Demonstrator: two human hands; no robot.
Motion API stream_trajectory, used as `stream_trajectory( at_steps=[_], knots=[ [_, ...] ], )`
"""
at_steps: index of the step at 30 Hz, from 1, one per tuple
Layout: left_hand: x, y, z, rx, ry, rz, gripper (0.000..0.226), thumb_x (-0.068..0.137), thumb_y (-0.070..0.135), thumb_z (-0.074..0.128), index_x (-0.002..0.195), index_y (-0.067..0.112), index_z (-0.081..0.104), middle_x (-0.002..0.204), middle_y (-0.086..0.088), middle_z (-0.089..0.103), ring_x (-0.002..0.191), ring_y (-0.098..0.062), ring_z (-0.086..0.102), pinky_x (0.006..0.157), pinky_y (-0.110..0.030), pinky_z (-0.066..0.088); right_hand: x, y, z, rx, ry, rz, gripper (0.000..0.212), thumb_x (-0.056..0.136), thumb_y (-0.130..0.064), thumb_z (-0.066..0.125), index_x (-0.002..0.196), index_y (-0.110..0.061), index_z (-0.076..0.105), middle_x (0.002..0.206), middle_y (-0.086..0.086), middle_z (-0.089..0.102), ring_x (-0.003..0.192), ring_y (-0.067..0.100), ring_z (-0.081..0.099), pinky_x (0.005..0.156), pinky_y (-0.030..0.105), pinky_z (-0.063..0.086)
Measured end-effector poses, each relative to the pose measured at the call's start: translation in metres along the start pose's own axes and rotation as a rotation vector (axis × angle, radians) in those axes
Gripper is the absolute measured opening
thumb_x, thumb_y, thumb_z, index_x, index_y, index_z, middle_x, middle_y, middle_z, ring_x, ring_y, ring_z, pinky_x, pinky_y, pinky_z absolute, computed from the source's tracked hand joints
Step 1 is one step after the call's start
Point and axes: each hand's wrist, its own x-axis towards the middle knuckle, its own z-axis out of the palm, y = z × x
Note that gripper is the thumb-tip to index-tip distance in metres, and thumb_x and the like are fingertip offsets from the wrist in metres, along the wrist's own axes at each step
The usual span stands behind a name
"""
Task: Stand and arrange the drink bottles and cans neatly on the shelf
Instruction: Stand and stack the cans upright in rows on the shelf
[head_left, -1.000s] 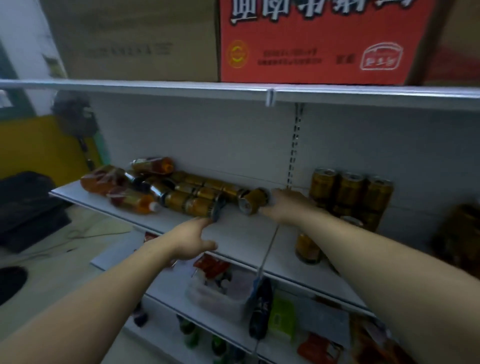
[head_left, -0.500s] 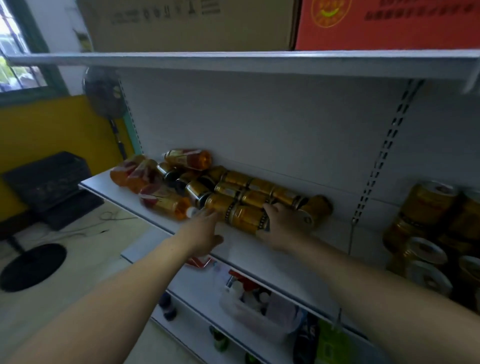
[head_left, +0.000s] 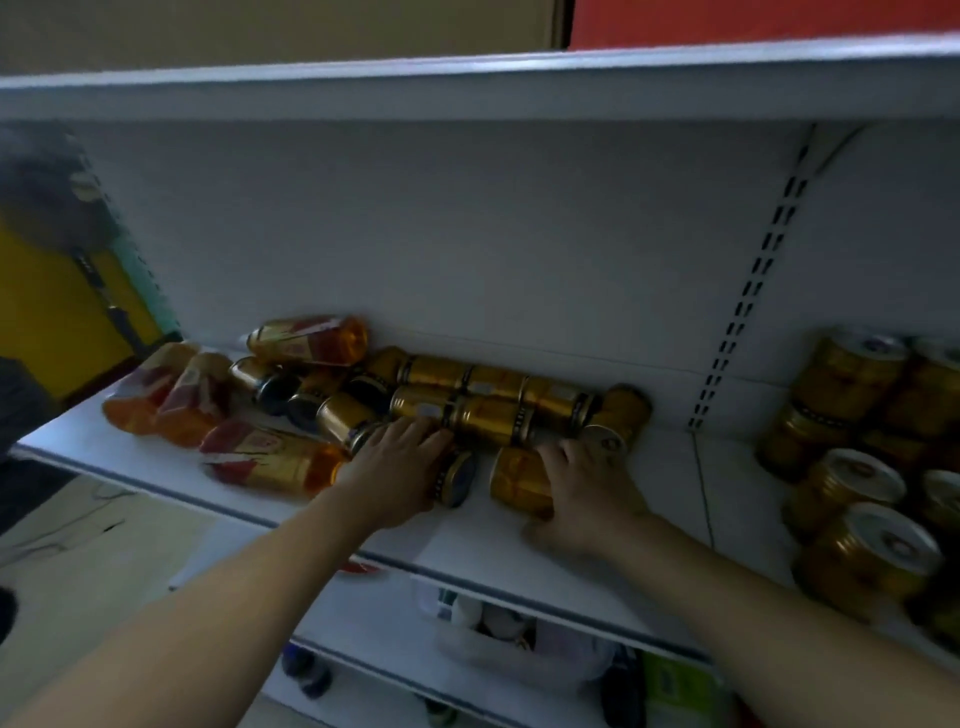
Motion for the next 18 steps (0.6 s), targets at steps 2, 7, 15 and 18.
stream_trajectory(
  at_steps=[2, 7, 15, 18],
  knots=[
    [-0.002, 0.003, 0.0, -0.076, -0.01, 0.065, 0.083, 0.082, 0.051, 0.062, 0.149, 0.029, 0.017, 0.152, -0.001, 0.024, 0.142, -0.026, 0.018, 0.115, -0.042, 0.019, -0.007, -0.003, 0.002, 0.107, 0.005, 0.097, 0.076, 0.079, -0.056, 0.064, 0.139, -0.022, 0.031, 0.137, 0.006, 0.041, 0.12, 0.027, 0.044, 0.092, 0.037, 0.04],
    [-0.015, 0.016, 0.002, -0.227, -0.133, 0.236, 0.092, 0.081, 0.039, 0.068, 0.151, 0.032, 0.008, 0.154, 0.0, 0.017, 0.141, -0.025, 0.018, 0.111, -0.038, 0.026, -0.047, -0.006, 0.007, 0.636, 0.153, 0.442, 0.074, 0.071, -0.046, 0.076, 0.132, -0.027, 0.039, 0.119, 0.001, 0.051, 0.096, 0.018, 0.052, 0.08, 0.033, 0.045],
    [-0.022, 0.043, -0.021, -0.774, -0.134, 0.193, 0.084, 0.063, 0.04, 0.081, 0.127, 0.032, 0.027, 0.109, 0.002, 0.054, 0.09, -0.013, 0.058, 0.07, -0.027, 0.05, -0.114, 0.0, 0.008, 1.269, 0.541, 0.681, 0.06, 0.08, -0.018, 0.077, 0.133, -0.02, 0.049, 0.115, 0.001, 0.059, 0.102, 0.021, 0.058, 0.086, 0.034, 0.046],
    [-0.031, 0.079, -0.035, -1.089, -0.051, 0.194, 0.079, 0.067, 0.023, 0.084, 0.126, 0.024, 0.032, 0.111, 0.002, 0.048, 0.092, -0.011, 0.052, 0.064, -0.019, 0.042, -0.141, 0.008, 0.005, 1.451, 0.688, 0.699, 0.037, 0.082, -0.012, 0.073, 0.113, -0.024, 0.057, 0.107, 0.0, 0.065, 0.1, 0.023, 0.063, 0.095, 0.042, 0.049]
  ],
)
